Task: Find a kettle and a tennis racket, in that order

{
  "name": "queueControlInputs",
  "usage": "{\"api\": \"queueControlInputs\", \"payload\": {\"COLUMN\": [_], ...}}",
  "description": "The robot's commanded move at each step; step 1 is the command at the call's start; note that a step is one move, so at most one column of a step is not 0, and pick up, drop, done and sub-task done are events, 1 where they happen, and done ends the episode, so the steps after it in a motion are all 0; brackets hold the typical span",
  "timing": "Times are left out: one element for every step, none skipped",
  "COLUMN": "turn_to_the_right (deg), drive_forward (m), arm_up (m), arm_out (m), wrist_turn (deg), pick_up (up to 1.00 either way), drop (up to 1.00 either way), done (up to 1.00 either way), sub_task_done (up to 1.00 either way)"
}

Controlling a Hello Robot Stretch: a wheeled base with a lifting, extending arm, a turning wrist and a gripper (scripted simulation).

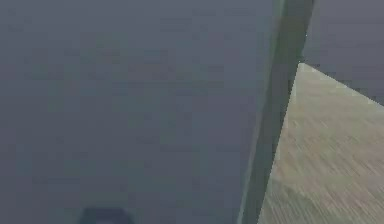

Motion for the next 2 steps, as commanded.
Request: {"api": "queueControlInputs", "payload": {"turn_to_the_right": [-45.0, -45.0], "drive_forward": [0.00, 0.00], "arm_up": [0.00, 0.00], "arm_out": [0.00, 0.00], "wrist_turn": [0.0, 0.0], "pick_up": [0.00, 0.00], "drop": [0.00, 0.00], "done": [0.00, 0.00], "sub_task_done": [0.00, 0.00]}}
